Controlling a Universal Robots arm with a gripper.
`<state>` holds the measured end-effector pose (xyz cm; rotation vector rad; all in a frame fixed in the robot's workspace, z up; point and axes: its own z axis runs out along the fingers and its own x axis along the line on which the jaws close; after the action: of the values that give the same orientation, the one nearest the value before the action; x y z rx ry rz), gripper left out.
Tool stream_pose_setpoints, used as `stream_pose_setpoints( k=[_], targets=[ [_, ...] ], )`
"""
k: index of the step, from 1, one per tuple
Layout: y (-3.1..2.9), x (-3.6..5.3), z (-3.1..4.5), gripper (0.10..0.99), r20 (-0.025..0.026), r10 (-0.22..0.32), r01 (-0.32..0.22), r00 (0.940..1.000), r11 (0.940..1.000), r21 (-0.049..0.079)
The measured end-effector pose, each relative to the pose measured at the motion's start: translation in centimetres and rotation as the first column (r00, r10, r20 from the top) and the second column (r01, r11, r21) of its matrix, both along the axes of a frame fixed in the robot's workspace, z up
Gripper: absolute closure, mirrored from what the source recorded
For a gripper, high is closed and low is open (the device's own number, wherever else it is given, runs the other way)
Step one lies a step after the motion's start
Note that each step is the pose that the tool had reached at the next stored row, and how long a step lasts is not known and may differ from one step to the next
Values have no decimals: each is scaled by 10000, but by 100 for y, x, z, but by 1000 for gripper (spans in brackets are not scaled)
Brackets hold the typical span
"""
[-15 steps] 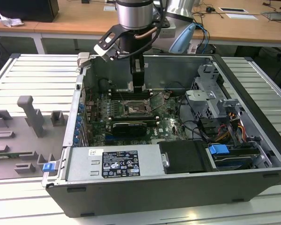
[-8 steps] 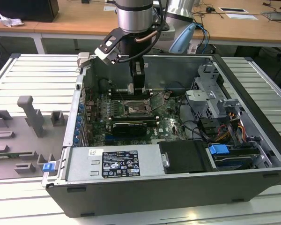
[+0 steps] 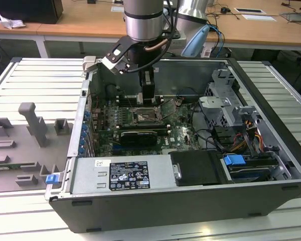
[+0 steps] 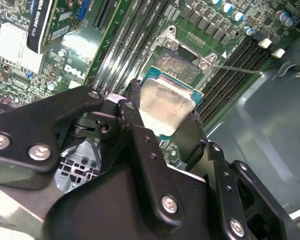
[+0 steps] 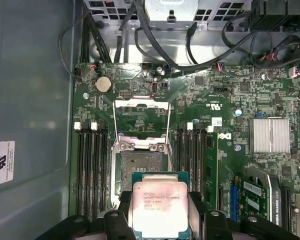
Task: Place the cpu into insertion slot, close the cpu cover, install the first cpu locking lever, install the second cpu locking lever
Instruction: 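Place the cpu into insertion slot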
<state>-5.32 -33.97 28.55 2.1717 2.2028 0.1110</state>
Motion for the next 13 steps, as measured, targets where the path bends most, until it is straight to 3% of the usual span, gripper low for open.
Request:
stream_pose_setpoints(
  k=[5, 13],
  targets=[
    [42, 16, -163, 557, -8, -12, 12, 10000, 10000, -2],
    [77, 31, -344, 557, -54, -14, 14, 10000, 10000, -5]
  ],
)
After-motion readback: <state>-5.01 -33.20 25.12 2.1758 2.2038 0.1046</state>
